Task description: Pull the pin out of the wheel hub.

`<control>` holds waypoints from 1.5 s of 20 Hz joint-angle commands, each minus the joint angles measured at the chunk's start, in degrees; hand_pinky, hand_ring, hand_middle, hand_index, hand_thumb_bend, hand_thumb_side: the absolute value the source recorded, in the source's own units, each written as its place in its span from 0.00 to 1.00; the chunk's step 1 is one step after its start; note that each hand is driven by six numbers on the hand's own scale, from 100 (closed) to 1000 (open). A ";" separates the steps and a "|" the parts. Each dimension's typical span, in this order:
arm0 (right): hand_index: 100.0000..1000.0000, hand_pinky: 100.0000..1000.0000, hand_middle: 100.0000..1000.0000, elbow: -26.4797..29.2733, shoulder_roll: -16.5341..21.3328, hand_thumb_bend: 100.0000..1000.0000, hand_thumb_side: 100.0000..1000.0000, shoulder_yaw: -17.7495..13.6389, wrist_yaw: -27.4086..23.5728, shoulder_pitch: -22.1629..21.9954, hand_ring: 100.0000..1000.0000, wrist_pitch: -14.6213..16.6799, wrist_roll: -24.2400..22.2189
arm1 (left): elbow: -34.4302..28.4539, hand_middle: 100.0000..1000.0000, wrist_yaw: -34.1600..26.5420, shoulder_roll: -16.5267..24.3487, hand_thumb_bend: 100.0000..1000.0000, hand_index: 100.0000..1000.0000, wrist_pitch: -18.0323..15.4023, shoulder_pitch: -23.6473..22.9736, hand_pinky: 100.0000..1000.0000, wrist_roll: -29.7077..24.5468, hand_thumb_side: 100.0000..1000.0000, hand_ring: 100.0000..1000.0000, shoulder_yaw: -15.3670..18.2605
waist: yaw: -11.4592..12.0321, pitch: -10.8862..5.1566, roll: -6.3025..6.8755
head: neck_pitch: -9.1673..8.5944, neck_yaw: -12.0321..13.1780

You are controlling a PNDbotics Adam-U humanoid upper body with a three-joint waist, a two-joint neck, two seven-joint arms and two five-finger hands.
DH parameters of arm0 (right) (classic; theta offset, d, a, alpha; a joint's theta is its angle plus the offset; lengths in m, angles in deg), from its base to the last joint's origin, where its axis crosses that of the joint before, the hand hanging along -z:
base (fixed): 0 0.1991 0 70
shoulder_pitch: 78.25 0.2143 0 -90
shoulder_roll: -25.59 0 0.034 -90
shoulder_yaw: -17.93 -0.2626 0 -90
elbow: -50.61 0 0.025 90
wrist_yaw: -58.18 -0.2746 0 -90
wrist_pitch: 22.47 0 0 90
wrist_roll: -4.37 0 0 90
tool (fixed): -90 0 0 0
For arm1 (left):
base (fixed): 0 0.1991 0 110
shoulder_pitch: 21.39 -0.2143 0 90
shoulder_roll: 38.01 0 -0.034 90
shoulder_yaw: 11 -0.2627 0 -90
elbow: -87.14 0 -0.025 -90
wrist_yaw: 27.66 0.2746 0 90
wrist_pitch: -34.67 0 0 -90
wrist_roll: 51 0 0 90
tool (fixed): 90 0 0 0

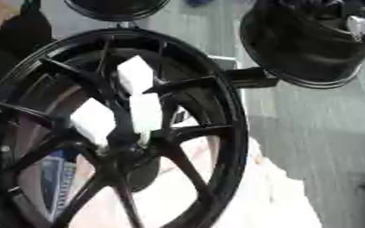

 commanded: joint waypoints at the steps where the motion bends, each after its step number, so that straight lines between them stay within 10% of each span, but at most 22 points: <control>1: 0.77 0.94 0.68 0.66 3.73 0.00 0.00 1.61 -0.47 3.66 0.76 0.58 -2.82 | -0.95 0.56 -0.17 0.99 0.05 0.73 -0.10 0.60 0.69 -0.34 0.35 0.53 -0.11 | 0.21 -1.31 0.12 | 0.01 -0.62; 19: 0.80 0.95 0.73 -3.93 -7.13 0.00 0.08 22.12 3.91 34.89 0.80 -1.61 -25.61 | -0.95 0.56 -0.30 1.76 0.05 0.73 0.10 0.60 0.69 -1.08 0.35 0.54 -0.74 | 1.58 -1.72 -1.05 | -0.09 -3.06; 30: 0.82 0.93 0.75 -8.96 -13.17 0.00 0.18 28.03 2.02 40.88 0.81 2.67 -30.15 | -0.95 0.56 -0.42 1.96 0.05 0.73 0.10 0.93 0.69 -1.12 0.35 0.54 -0.85 | 1.93 -1.95 -1.34 | -0.08 -3.25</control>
